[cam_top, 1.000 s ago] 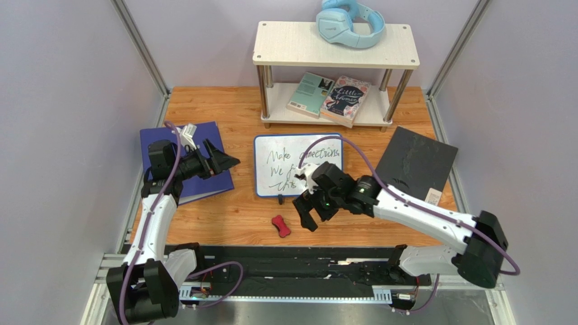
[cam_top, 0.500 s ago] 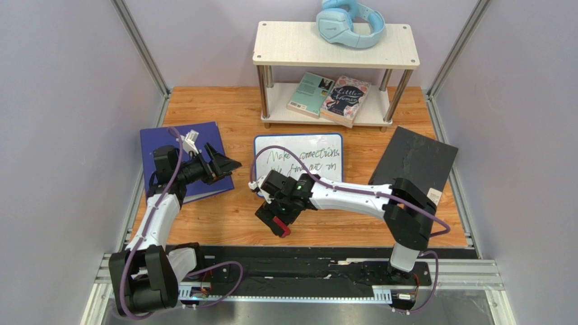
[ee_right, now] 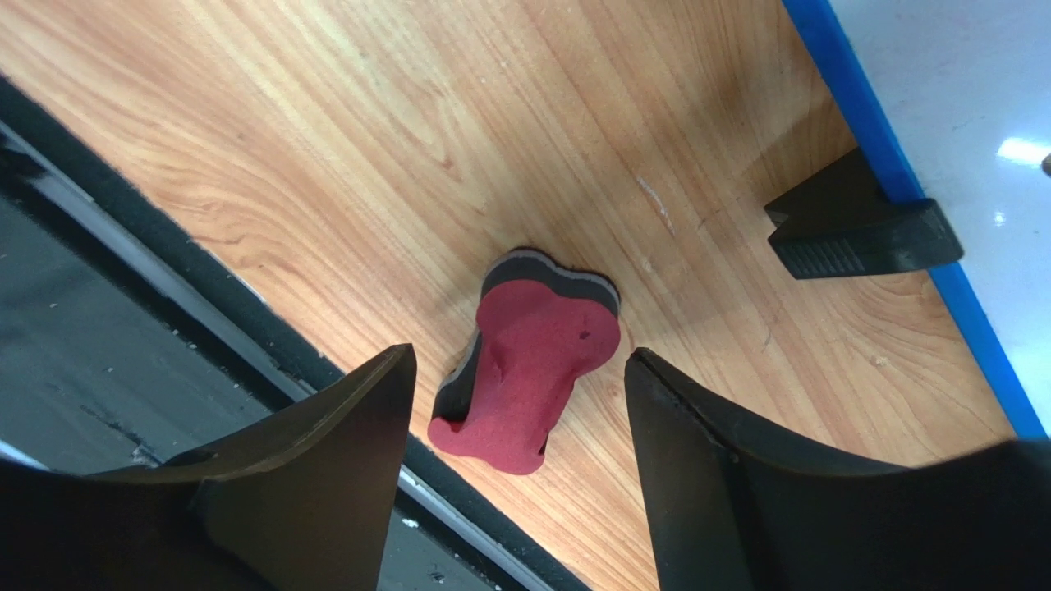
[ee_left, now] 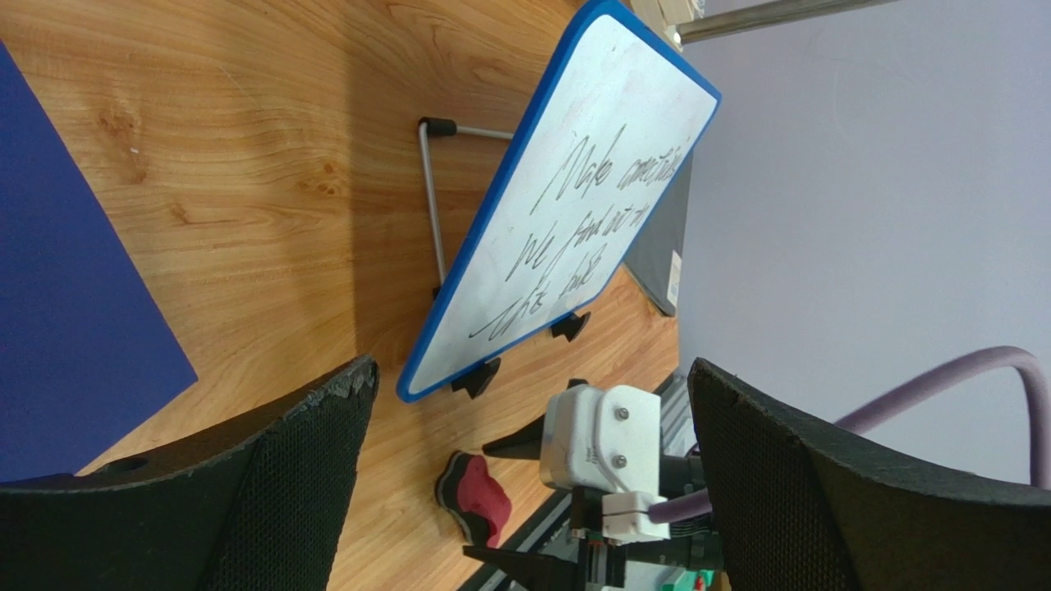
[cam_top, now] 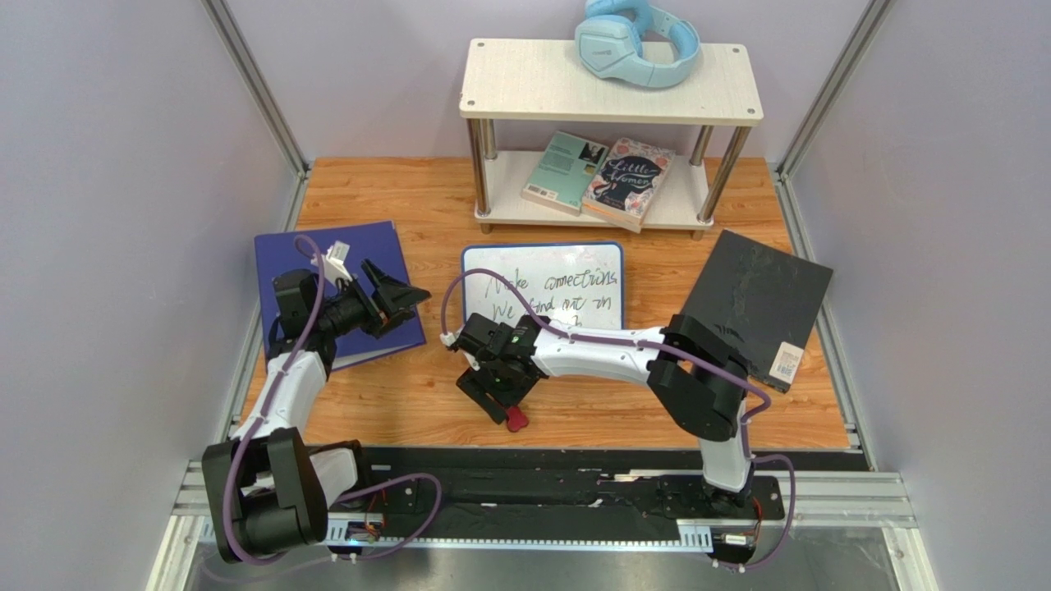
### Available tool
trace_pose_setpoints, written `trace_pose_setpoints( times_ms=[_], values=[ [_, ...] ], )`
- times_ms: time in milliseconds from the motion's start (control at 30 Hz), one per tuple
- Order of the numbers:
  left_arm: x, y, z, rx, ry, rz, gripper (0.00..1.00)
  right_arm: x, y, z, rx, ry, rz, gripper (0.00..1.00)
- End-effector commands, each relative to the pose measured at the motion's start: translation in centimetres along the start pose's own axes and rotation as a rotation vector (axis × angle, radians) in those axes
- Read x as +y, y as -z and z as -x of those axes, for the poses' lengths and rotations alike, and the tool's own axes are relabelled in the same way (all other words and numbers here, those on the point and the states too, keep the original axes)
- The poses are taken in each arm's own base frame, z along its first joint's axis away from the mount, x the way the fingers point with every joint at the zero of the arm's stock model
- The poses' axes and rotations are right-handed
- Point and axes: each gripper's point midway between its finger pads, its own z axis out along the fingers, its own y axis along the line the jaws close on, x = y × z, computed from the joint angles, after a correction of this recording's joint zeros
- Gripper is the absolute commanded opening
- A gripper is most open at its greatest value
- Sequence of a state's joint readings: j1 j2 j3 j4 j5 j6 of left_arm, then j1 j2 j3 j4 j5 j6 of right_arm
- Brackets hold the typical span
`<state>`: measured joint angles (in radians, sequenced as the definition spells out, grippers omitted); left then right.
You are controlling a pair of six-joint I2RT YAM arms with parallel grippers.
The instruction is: Erase the whiteboard
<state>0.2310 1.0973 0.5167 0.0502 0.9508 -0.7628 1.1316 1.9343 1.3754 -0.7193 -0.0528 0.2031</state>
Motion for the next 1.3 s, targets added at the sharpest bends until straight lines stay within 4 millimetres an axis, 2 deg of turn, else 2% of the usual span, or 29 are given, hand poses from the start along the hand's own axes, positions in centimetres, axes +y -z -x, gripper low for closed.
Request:
trace_pose_setpoints(
  times_ms=[0, 67, 233, 267, 400, 467, 500, 600, 733, 767, 800, 833, 867, 933, 967, 1000, 1033, 1067, 1100, 1167, 1200, 1267],
  values=[
    [-0.7, 0.2, 1.2, -0.043, -0.036, -0.017, 0.99, -0.1, 0.0, 0.7, 0.007, -0.023, -0.034, 0.66],
    [-0.7, 0.2, 1.4, -0.046, -0.04, -0.015, 0.99, -0.2, -0.1, 0.5, 0.02, -0.025, -0.045, 0.66],
    [-0.4, 0.1, 1.5, -0.045, -0.046, -0.004, 0.99, -0.5, 0.0, 0.0, 0.051, -0.038, -0.065, 0.54],
    [-0.4, 0.1, 1.5, -0.045, -0.045, -0.004, 0.99, -1.0, 0.0, -0.1, 0.053, -0.038, -0.097, 0.51],
    [0.2, -0.2, 1.4, -0.035, -0.037, 0.001, 1.0, -1.2, 0.1, -0.2, 0.059, -0.04, -0.103, 0.24],
    [0.5, -0.4, 1.4, -0.033, -0.04, -0.009, 0.99, -1.2, 0.3, -0.2, 0.056, -0.043, -0.103, 0.17],
    [0.4, -0.5, 1.3, -0.028, -0.032, -0.021, 0.99, -1.2, 0.4, -0.2, 0.054, -0.04, -0.105, 0.11],
    [0.5, -0.8, 1.5, -0.043, -0.044, -0.046, 0.99, -1.3, 1.5, 0.1, 0.016, -0.039, -0.111, 0.03],
    [-0.4, -1.3, 1.9, -0.068, -0.086, -0.102, 0.99, -1.3, 4.1, 1.3, -0.07, -0.057, -0.089, 0.0],
    [-0.9, -1.4, 2.1, -0.074, -0.122, -0.119, 0.99, -1.2, 5.8, 2.2, -0.126, -0.074, -0.07, 0.0],
    [-1.4, -1.9, 1.7, -0.062, -0.143, -0.127, 0.99, -1.1, 6.4, 2.4, -0.143, -0.086, -0.05, 0.0],
    [-1.7, -2.2, 1.7, -0.061, -0.16, -0.13, 0.99, -1.8, 7.5, 3.3, -0.191, -0.115, -0.037, 0.0],
    [-2.1, -2.7, 2.1, -0.069, -0.189, -0.128, 0.99, -2.2, 9.4, 4.1, -0.253, -0.139, -0.029, 0.0],
    [-3.4, -3.9, 1.9, -0.048, -0.228, -0.146, 0.99, -3.4, 11.3, 5.3, -0.326, -0.204, 0.027, 0.0],
    [-3.2, -4.7, 2.0, -0.043, -0.23, -0.137, 0.99, -4.1, 13.2, 5.9, -0.387, -0.225, 0.035, 0.0],
    [-3.2, -5.2, 1.9, -0.036, -0.233, -0.135, 0.99, -6.0, 14.2, 6.4, -0.423, -0.276, 0.032, 0.0],
    [-3.7, -6.0, 1.8, -0.019, -0.244, -0.148, 0.98, -7.0, 14.7, 6.7, -0.457, -0.3, 0.034, 0.0],
    [-3.1, -6.9, 1.8, -0.009, -0.229, -0.138, 0.96, -7.9, 16.0, 7.0, -0.5, -0.32, 0.044, 0.0],
    [-2.7, -7.3, 2.0, -0.01, -0.223, -0.132, 0.95, -9.9, 16.8, 7.1, -0.526, -0.381, 0.055, 0.0],
    [-2.1, -8.9, 1.6, 0.012, -0.207, -0.132, 0.93, -11.6, 17.6, 7.5, -0.568, -0.419, 0.077, 0.0],
    [-1.8, -9.3, 1.7, 0.011, -0.203, -0.133, 0.93, -13.2, 18.2, 7.5, -0.587, -0.454, 0.079, 0.0],
    [-1.2, -10.5, 1.6, 0.012, -0.201, -0.148, 0.92, -14.4, 18.8, 7.9, -0.611, -0.475, 0.086, 0.0]
  ],
)
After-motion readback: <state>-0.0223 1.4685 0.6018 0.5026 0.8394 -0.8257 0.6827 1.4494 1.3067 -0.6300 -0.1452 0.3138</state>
